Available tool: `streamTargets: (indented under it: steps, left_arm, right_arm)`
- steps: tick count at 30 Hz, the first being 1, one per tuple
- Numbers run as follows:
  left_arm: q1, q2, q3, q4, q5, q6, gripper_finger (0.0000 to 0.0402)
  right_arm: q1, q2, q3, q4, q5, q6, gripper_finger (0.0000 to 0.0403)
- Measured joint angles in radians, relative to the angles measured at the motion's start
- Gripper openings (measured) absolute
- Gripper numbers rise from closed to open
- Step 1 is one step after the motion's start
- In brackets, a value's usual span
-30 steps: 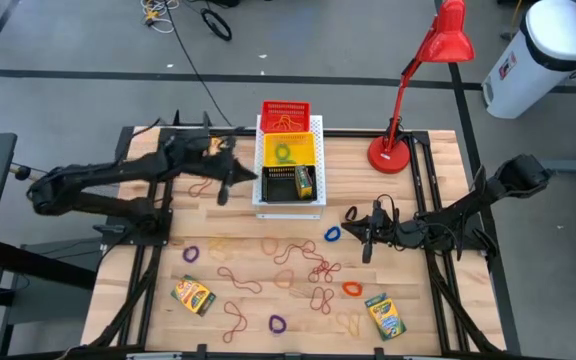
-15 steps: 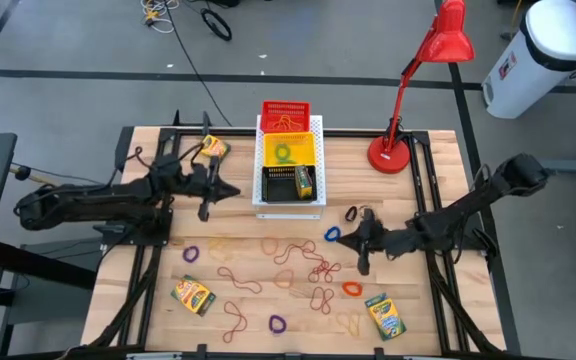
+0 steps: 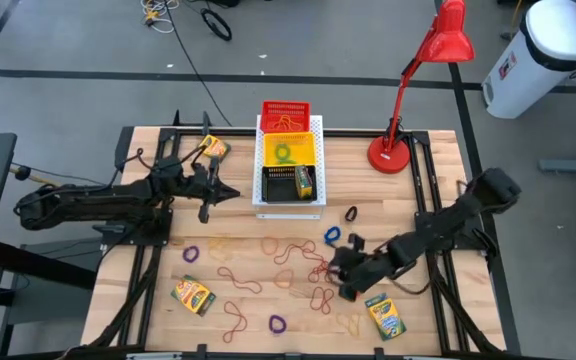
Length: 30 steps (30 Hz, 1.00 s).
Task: Pick & Place Office Desk Supplies
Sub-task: Put the red rubber band into the red bin on the shelf
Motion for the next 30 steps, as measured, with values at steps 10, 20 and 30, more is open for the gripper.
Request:
streamTargets:
  steps: [10,20,30]
  left_arm:
    - [0.0,0.0,0.0,0.0,-0.004,0.0,0.0018]
    - [0.0,0.0,0.0,0.001,-0.004,0.0,0.0018]
    - [0.0,0.0,0.0,0.001,-0.004,0.0,0.0018]
  right_arm:
    - [-0.006,0.203,0.13,-0.104,-0.049,0.031,0.0127]
    - [-0.036,0.241,0.142,-0.144,-0.05,0.024,0.0057]
    - [0.034,0.157,0.247,-0.472,-0.067,0.096,0.0007]
